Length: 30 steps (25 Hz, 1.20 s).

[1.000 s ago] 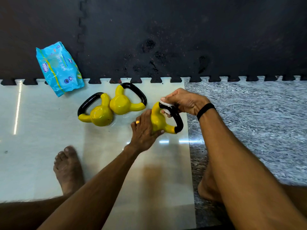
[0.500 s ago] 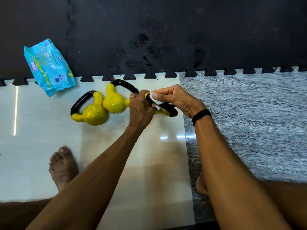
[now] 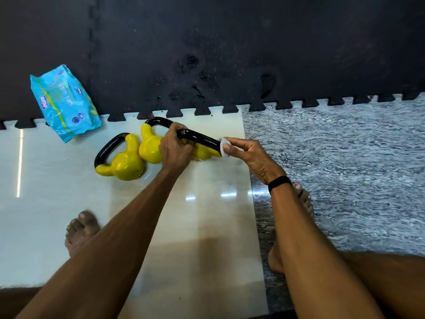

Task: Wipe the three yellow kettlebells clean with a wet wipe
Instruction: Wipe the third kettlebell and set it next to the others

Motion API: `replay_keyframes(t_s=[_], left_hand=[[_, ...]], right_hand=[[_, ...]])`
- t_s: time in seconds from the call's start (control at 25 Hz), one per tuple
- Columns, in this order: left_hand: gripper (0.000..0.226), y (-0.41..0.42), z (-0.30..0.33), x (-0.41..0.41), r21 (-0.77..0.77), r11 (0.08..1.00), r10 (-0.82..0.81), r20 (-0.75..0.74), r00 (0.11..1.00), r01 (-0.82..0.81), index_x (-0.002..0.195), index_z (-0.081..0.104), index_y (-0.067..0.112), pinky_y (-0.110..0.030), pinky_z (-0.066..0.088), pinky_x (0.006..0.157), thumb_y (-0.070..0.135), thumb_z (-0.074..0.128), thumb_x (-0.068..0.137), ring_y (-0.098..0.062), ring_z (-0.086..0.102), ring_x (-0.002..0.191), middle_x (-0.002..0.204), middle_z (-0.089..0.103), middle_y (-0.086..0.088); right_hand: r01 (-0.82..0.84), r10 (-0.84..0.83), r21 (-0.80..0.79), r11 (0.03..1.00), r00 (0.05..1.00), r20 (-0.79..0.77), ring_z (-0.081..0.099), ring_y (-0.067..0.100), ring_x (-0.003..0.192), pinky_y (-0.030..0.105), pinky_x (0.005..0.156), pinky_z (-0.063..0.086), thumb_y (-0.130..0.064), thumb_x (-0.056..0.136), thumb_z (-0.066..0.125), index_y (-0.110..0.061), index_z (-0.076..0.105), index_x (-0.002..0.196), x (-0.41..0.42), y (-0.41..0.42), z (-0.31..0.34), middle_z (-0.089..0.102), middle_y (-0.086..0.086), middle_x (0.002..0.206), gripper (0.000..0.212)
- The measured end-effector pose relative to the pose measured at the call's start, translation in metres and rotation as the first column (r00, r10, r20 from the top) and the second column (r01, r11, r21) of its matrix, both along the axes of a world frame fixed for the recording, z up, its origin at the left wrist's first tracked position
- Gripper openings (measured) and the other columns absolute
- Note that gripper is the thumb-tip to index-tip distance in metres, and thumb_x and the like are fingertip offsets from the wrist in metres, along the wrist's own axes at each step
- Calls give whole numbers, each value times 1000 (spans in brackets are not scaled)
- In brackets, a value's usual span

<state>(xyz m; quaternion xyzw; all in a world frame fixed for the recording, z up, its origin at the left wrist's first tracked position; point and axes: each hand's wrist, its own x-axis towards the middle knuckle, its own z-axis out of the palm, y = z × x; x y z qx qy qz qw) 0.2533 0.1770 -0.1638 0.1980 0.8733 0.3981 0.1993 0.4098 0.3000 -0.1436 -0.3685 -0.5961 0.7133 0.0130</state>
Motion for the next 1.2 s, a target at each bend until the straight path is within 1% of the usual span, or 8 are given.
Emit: replay_keyframes(t_s=[0.08, 0.2, 0.36, 0.52, 0.64, 0.8, 0.92, 1.2], left_hand=[[26, 4, 0, -1, -42, 999, 29, -8, 1000, -30, 103, 58, 5, -28, 33, 72, 5, 60, 77, -27, 57, 89, 95, 67, -12], [29, 7, -1, -2, -87, 996, 19, -37, 999, -22, 108, 55, 4, -30, 32, 73, 18, 64, 84, -33, 57, 97, 102, 66, -17], [37, 10, 0, 4, -126, 992, -12, -112, 994, -2, 109, 55, 3, -29, 29, 70, 32, 64, 88, -34, 57, 97, 101, 66, -18], [34, 16, 1, 10, -170, 984, -96, -210, 973, 61, 101, 55, 2, -32, 25, 64, 33, 62, 89, -40, 57, 89, 92, 67, -22], [29, 19, 2, 23, -183, 978, -147, -261, 954, 101, 100, 55, 3, -33, 25, 61, 29, 59, 90, -39, 55, 84, 88, 66, -23], [22, 16, 4, 32, -164, 977, -177, -289, 941, 134, 91, 56, 4, -34, 27, 54, 25, 61, 88, -37, 57, 68, 74, 65, -20], [20, 9, -2, 38, -141, 975, -206, -296, 933, 171, 85, 56, 5, -32, 28, 52, 25, 61, 86, -37, 55, 61, 68, 62, -20], [21, -5, -13, 43, -84, 978, -207, -277, 938, 191, 93, 56, 6, -32, 33, 52, 24, 63, 84, -34, 56, 64, 72, 62, -17]], right_hand=[[39, -39, -15, 999, 999, 16, 57, -12, 103, 11, 85, 44, -24, 95, 57, -25, 61, 120, 3, -4, -5, 65, -15, 113, 26], [162, -162, -16, 987, 987, 18, 54, 12, 97, 34, 82, 48, -30, 99, 49, -36, 57, 121, 1, -12, -16, 62, -7, 99, 25], [337, -339, 152, 929, 941, -19, 50, 7, 75, 32, 67, 52, -17, 101, 45, -17, 58, 127, -17, -15, -19, 58, -4, 83, 29], [520, -558, 358, 776, 830, 4, 59, 21, 63, 44, 60, 58, -14, 90, 62, -6, 67, 110, -35, -22, -21, 62, 11, 75, 23], [642, -711, 351, 682, 695, 110, 70, 26, 64, 44, 62, 60, -18, 75, 77, -17, 62, 100, -50, -29, -28, 70, 10, 76, 29], [805, -794, -26, 593, 589, 151, 62, 20, 50, 29, 51, 57, 1, 80, 68, -4, 63, 78, -71, -26, -15, 65, 14, 66, 8], [838, -809, -331, 435, 525, 266, 60, 15, 46, 21, 44, 52, 6, 84, 59, -2, 61, 67, -73, -21, -4, 64, 8, 52, 19], [704, -696, -535, 466, 666, 270, 63, 17, 63, 20, 50, 52, -6, 90, 51, -6, 64, 86, -69, -26, -1, 66, 9, 77, 14]])
